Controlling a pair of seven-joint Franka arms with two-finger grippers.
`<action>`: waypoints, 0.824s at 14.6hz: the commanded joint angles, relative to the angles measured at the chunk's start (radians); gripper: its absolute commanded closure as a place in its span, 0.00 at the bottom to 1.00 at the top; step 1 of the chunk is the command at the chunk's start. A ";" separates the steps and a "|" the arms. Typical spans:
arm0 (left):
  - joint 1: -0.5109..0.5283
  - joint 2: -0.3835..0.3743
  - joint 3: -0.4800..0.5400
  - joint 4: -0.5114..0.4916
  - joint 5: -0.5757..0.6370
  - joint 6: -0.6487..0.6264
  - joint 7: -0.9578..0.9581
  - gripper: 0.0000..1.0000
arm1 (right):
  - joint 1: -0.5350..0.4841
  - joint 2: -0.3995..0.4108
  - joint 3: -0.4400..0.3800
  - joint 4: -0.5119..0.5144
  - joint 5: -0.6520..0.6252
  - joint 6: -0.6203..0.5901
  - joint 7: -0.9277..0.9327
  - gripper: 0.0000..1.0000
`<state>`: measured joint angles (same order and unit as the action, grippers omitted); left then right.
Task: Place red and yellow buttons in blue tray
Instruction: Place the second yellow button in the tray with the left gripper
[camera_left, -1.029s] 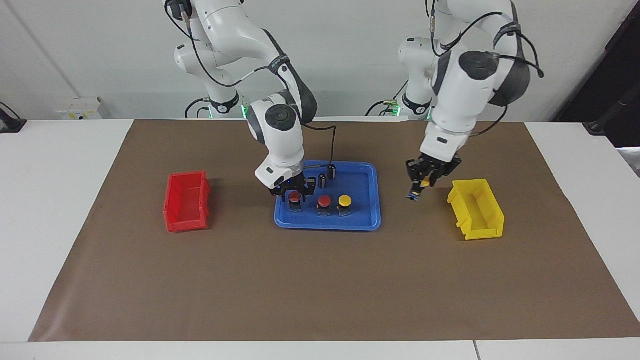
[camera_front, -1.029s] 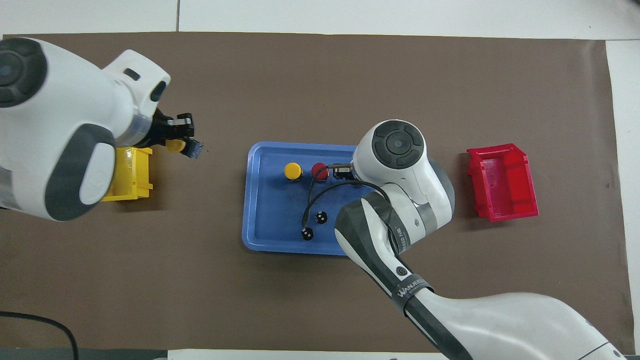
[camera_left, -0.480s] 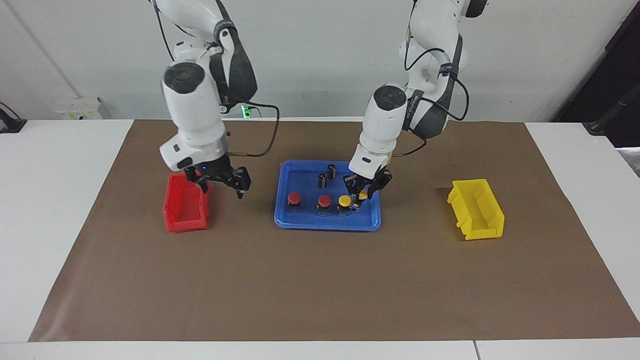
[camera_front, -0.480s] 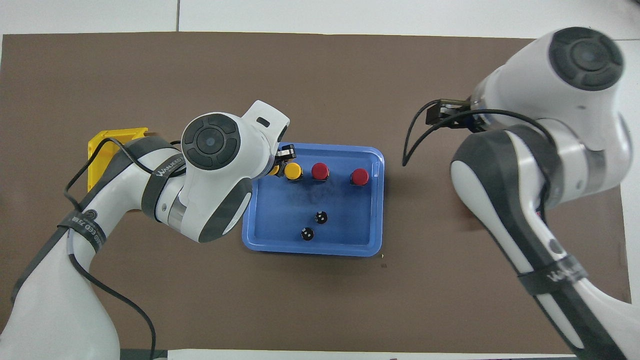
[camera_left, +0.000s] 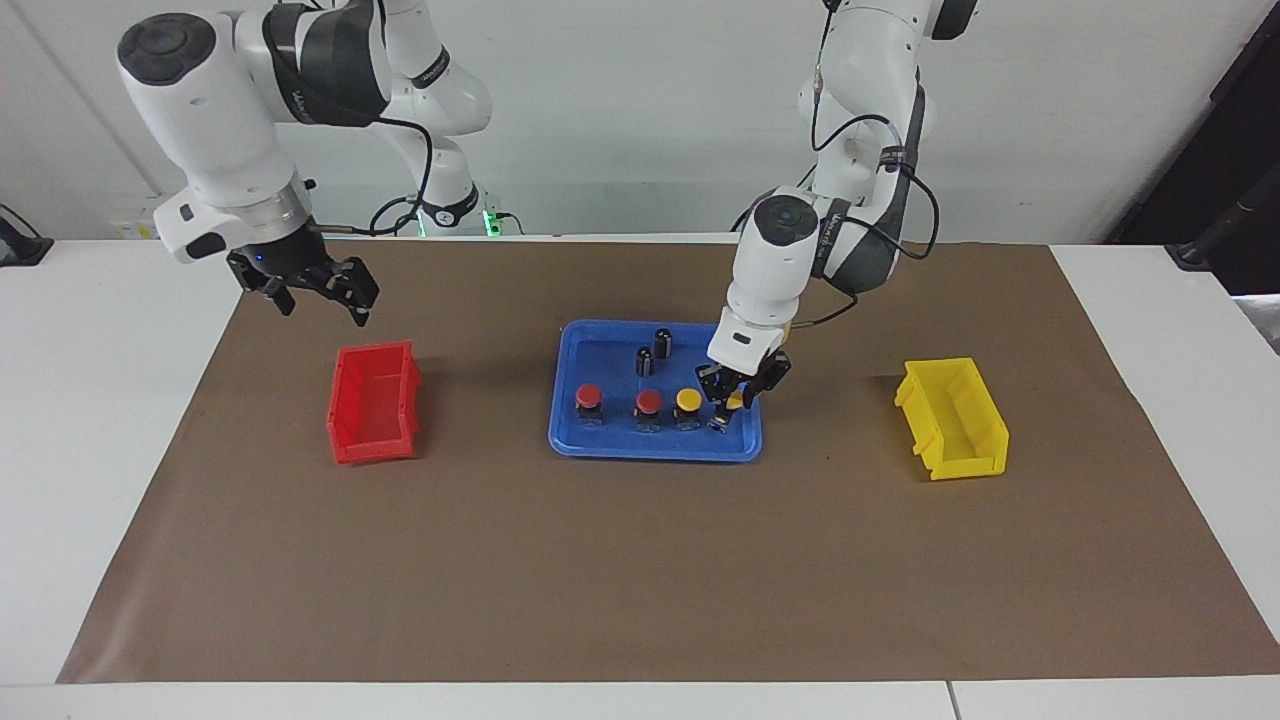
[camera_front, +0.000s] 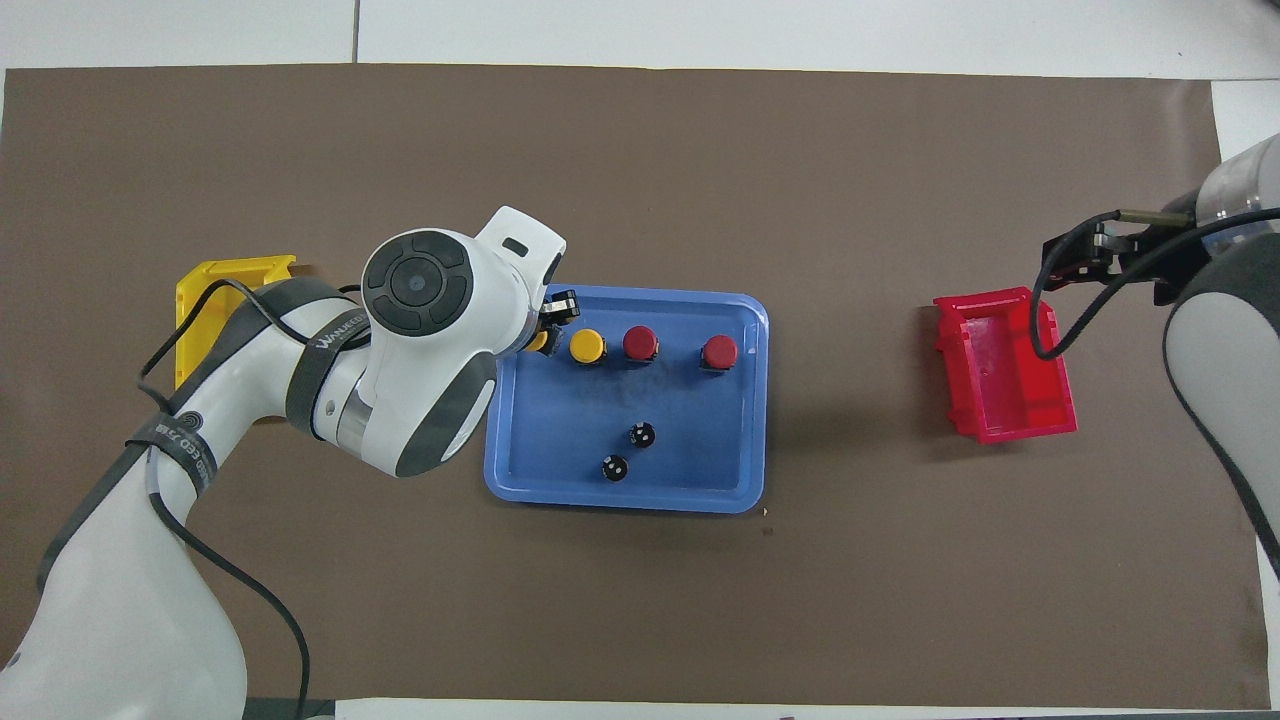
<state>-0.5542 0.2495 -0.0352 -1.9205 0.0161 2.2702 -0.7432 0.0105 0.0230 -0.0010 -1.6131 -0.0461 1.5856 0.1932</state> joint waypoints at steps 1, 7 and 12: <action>0.004 -0.013 0.001 -0.031 0.030 0.017 -0.002 0.99 | -0.037 0.034 0.022 0.093 0.012 -0.084 -0.024 0.00; 0.027 -0.013 0.006 -0.026 0.039 -0.008 0.021 0.65 | -0.034 -0.017 -0.008 0.036 0.014 -0.110 -0.152 0.00; 0.025 -0.036 0.008 0.040 0.099 -0.196 0.047 0.00 | -0.035 -0.014 -0.008 0.013 0.015 -0.105 -0.147 0.00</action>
<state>-0.5303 0.2455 -0.0294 -1.9150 0.0821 2.1780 -0.7226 -0.0084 0.0228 -0.0174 -1.5722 -0.0458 1.4847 0.0672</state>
